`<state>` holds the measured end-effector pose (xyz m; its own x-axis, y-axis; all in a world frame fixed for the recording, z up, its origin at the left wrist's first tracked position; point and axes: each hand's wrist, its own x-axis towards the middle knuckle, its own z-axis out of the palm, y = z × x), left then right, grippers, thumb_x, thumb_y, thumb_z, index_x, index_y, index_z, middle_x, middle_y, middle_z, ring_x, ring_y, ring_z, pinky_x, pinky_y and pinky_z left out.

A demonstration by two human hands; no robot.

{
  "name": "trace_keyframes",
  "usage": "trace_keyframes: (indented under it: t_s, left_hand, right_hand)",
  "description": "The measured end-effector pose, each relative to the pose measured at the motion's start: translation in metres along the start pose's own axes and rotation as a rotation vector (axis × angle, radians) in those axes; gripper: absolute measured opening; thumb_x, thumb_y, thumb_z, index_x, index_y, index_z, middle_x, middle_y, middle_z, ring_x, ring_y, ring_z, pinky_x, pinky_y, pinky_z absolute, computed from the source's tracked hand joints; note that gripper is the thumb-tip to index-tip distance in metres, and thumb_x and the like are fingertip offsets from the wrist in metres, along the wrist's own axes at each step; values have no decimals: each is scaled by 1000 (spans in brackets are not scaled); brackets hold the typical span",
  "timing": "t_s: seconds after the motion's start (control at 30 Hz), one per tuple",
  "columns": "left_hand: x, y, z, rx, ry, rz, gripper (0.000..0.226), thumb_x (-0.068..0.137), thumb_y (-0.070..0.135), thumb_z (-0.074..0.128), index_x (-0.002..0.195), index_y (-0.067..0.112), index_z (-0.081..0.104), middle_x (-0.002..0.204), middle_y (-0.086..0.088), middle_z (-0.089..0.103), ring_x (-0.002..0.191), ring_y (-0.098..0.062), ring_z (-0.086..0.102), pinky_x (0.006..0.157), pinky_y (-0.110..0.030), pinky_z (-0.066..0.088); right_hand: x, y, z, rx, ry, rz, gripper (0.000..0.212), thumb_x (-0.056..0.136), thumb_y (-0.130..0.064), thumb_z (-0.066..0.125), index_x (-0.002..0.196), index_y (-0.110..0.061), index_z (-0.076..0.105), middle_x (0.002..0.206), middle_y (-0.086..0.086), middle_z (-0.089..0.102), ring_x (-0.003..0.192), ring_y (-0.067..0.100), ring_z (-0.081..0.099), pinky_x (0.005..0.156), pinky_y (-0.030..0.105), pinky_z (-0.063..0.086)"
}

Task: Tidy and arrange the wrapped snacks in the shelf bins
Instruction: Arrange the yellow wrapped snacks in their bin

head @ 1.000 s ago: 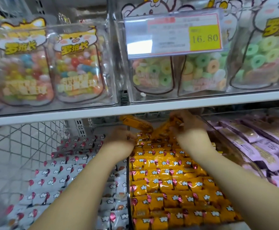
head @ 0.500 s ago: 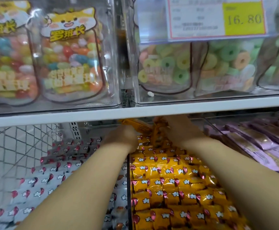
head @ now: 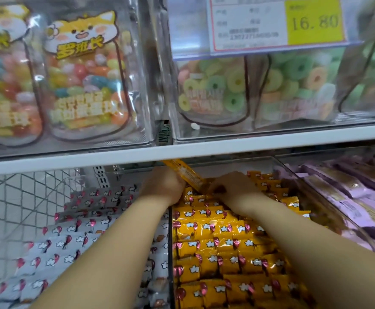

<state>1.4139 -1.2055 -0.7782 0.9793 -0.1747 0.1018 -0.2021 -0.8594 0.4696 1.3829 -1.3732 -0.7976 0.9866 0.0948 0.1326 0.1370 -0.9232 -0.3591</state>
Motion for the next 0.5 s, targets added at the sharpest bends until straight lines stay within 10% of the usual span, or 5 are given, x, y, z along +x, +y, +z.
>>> trace_keyframes:
  t_s: [0.27,0.5]
  left_hand:
    - [-18,1,-3,-257,28,18,25,99,17,45,85,26,64,75,13,57,65,-2,48,58,-13,36]
    - [-17,-3,0,-312,68,37,26,99,14,42,91,27,62,69,17,47,59,3,38,48,-8,31]
  right_hand:
    - [-1,-5,-10,235,152,20,22,94,-26,55,115,-23,61,119,-5,61,101,7,52,83,17,36]
    - [24,-19,10,177,101,47,53,89,-41,60,135,-19,46,133,1,54,119,19,51,102,38,41]
